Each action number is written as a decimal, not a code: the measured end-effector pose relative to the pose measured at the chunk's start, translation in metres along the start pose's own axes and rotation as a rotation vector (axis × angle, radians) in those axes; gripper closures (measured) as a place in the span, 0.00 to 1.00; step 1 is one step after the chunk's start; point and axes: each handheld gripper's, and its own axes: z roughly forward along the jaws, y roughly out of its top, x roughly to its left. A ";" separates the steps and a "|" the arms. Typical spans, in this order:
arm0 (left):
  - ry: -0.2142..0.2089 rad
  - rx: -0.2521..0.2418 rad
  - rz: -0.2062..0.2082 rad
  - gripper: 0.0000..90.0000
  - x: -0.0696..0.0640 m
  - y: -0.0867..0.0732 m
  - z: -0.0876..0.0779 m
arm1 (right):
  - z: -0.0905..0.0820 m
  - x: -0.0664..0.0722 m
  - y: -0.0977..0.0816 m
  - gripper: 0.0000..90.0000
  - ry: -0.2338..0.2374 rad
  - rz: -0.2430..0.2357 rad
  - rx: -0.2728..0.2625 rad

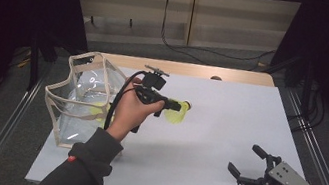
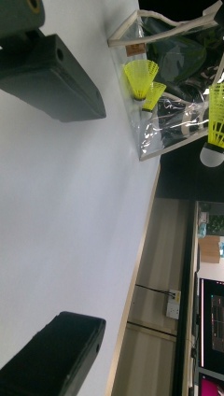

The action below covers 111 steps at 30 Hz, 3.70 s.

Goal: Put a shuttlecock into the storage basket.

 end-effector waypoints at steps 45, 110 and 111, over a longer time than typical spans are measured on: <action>0.027 -0.005 -0.026 0.94 0.004 0.025 -0.048 | 0.000 0.001 0.000 0.02 0.000 -0.004 -0.001; 0.105 -0.002 -0.037 0.94 0.027 0.041 -0.112 | 0.000 0.000 0.000 0.02 -0.002 0.000 0.000; 0.104 -0.002 -0.038 0.94 0.027 0.041 -0.113 | 0.000 0.000 0.000 0.02 -0.001 0.001 0.000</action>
